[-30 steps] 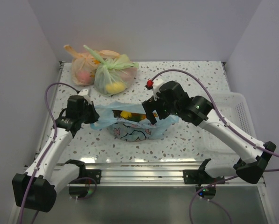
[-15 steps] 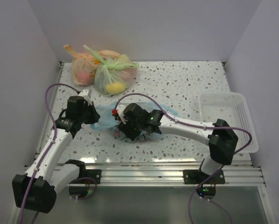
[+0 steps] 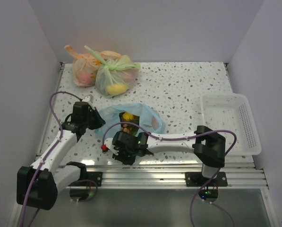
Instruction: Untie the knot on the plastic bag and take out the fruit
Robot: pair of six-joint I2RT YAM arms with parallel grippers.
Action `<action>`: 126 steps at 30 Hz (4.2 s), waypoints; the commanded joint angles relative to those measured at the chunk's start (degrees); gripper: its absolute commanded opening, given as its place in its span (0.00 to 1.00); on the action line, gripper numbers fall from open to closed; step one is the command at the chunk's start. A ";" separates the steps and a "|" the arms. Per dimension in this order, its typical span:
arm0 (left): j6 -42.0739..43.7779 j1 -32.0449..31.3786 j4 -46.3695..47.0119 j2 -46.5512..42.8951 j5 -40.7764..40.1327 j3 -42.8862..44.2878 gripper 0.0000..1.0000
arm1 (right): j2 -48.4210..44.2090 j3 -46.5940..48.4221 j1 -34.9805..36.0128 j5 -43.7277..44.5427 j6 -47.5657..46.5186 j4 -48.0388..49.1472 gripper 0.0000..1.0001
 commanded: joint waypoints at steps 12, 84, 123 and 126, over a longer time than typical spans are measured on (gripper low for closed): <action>1.05 0.44 -8.40 -11.38 -6.41 9.59 0.77 | -14.11 14.62 -0.03 23.34 7.42 -14.42 0.72; -2.46 -29.27 -5.08 -2.16 -26.11 1.25 0.04 | -35.48 -8.51 -34.75 11.95 14.66 -16.79 0.70; -5.18 -31.99 -2.98 -7.60 -17.49 -7.71 0.08 | 11.37 24.11 -41.16 9.22 6.39 -9.68 0.48; -5.10 -32.08 -3.68 -9.62 -18.20 -6.66 0.20 | 6.99 23.24 -41.07 8.87 5.51 -10.55 0.66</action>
